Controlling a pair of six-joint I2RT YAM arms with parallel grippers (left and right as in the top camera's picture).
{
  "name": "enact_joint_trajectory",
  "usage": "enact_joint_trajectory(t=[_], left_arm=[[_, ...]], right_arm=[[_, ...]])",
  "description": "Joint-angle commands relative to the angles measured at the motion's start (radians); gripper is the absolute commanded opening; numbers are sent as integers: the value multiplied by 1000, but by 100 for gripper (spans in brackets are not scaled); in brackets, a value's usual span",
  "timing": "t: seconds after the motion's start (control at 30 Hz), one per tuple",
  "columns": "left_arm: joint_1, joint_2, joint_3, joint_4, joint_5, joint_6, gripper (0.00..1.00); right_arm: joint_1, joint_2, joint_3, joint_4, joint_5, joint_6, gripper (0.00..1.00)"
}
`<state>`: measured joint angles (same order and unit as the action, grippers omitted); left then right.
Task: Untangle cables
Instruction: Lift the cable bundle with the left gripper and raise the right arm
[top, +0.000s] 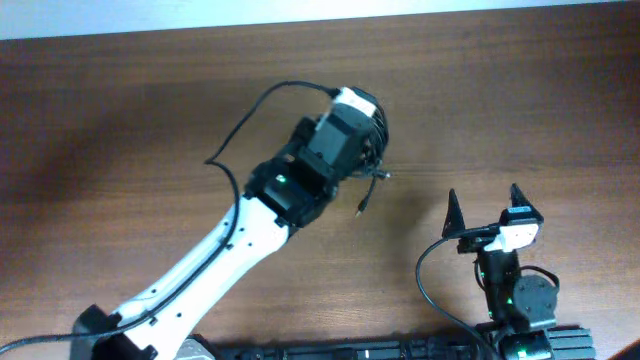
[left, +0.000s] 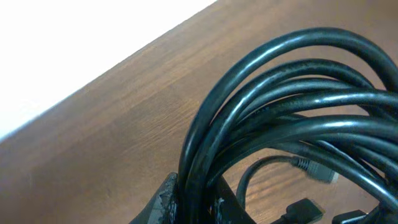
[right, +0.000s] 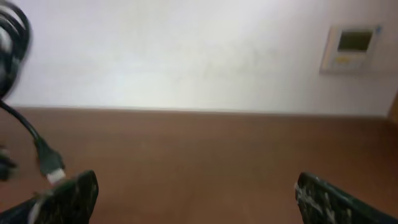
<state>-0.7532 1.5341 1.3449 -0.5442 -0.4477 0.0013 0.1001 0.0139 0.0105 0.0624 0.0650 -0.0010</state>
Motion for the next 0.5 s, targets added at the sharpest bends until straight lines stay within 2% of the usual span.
enact_joint_trajectory(t=[0.0,0.13,0.23,0.47], left_arm=[[75,-69,30,10,111,-192,0],[162,-95,30,10,269,-309,0],[217,-103,30,22,370,-405,0],[239,-104,30,103,496,-420,0]], right_arm=[[4,-6,4,51,-47,49,99],[4,-6,85,-21,-106,104,99],[4,-1,208,-170,-110,115,99],[4,159,560,-595,-113,115,99]])
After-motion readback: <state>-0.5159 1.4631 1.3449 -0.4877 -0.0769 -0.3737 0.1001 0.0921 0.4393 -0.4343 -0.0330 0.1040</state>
